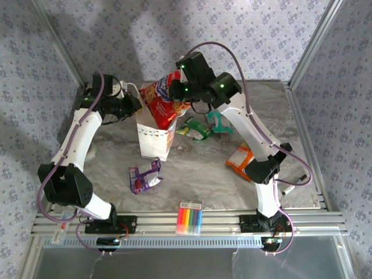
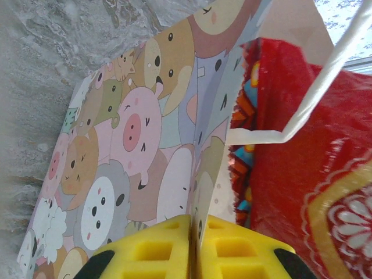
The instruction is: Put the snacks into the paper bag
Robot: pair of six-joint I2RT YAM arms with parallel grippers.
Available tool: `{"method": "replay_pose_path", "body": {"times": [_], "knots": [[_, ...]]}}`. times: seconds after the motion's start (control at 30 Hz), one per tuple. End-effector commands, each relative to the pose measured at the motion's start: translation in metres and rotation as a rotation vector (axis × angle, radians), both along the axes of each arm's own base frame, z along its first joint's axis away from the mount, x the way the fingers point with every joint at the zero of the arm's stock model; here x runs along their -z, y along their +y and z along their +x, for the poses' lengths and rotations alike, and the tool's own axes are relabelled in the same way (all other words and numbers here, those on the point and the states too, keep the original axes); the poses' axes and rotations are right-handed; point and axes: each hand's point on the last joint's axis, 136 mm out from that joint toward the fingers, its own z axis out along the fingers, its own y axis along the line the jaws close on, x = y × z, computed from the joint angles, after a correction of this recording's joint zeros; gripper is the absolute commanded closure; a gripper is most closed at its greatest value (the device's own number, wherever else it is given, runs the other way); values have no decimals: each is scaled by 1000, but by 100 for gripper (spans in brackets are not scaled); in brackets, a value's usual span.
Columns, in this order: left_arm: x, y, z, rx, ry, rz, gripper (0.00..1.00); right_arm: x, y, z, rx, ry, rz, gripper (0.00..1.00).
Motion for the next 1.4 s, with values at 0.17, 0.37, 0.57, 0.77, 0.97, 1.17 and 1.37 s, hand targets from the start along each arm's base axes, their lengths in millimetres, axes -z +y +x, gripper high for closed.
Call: {"method": "replay_pose_path", "body": {"times": [0.17,0.37,0.57,0.77,0.97,1.17,1.37], "knots": [[-5,-3,-4,4,-2,-4,90,-45,-1,6,-8,-118,82,100],[4,-5,-2,-27,8,-34,91,-42,9,20,-11,-101,124,100],[3,-14,4,-13,-4,-51,92,-39,14,20,-27,-74,144,100],[-10,-22,9,-10,-30,-86,92,-35,7,22,-23,-86,103,100],[-25,-23,11,1,-58,-84,89,-27,3,29,-27,-83,78,100],[-30,-20,8,9,-66,-61,80,-20,2,33,-22,-90,40,100],[-39,-19,0,40,-71,-36,73,-19,4,29,-35,-109,8,100]]}}
